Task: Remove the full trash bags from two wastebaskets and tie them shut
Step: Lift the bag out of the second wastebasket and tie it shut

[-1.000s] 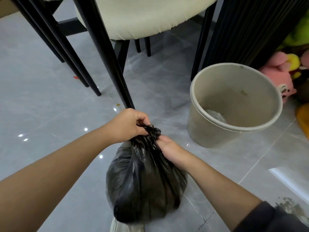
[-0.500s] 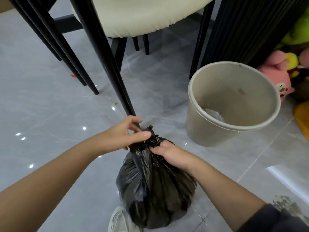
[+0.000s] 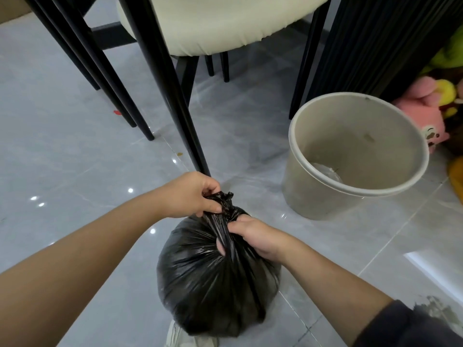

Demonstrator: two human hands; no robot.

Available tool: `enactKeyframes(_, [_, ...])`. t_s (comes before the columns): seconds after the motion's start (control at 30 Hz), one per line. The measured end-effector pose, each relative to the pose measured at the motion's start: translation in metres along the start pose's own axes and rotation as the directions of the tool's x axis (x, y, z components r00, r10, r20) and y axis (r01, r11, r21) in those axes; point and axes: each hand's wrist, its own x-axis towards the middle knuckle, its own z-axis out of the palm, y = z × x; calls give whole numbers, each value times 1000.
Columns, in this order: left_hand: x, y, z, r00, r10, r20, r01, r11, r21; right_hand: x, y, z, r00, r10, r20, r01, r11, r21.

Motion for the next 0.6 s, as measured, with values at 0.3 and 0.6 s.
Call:
enactKeyframes(0.3, [-10, -16, 13, 998, 54, 42, -47, 988, -145, 5, -2, -5, 995, 27, -96, -55, 951, -305])
enactKeyframes(0.6, [-8, -16, 32, 983, -45, -178, 17, 988, -157, -2, -21, -6, 994, -77, -78, -11, 636, -772])
